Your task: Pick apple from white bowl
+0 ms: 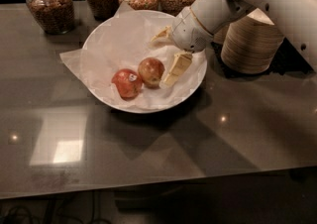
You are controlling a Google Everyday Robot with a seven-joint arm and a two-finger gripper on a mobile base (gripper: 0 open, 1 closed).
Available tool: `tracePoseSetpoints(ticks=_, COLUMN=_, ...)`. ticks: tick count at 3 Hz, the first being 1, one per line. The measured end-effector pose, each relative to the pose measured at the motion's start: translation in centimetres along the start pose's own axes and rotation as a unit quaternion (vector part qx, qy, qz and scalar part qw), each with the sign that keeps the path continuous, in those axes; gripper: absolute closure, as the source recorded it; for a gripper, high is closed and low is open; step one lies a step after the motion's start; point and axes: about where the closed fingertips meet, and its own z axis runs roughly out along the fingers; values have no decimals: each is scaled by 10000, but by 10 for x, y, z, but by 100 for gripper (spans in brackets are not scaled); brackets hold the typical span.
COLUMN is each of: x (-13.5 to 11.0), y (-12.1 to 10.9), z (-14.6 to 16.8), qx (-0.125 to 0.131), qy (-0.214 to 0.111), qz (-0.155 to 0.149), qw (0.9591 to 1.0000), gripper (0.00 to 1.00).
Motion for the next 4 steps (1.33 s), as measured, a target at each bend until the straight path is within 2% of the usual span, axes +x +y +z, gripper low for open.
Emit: tracePoseSetpoints(ticks=4, x=10, y=-7, z=36, qx=-389, qy=60, qz=71, qw=9992, gripper=28)
